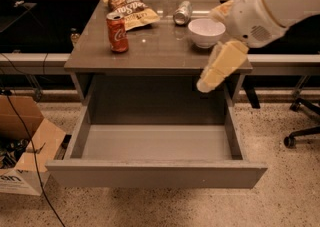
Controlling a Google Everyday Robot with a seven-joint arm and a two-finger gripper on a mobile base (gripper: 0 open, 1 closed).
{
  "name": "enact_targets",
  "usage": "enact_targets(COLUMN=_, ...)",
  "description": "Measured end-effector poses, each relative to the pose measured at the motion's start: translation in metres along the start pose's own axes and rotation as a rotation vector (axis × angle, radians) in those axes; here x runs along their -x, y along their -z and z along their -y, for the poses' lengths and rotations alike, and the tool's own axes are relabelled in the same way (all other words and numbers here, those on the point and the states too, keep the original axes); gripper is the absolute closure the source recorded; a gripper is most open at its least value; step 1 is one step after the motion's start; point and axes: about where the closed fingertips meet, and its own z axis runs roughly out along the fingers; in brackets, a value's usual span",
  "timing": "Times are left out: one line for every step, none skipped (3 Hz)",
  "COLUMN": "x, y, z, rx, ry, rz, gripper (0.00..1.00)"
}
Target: Place coke can into top drawer
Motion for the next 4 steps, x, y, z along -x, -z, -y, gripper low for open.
enact_targets(x=0.029, y=-0.044, z=0.025, rx=0.046, ry=0.013, rz=0.066, gripper=0.0)
enact_targets(x=0.045, y=-0.073, z=0.044, rx=0.09, ry=0.005, rz=0.113, gripper=0.0)
enact_targets(x=0.047, y=-0.076, z=0.046, rx=0.091, ry=0.006, rz=0.118, gripper=0.0)
enact_targets(x=0.066, y=-0.104, z=0.061, rx=0.048, ry=-0.016, rz=0.182, gripper=0.0)
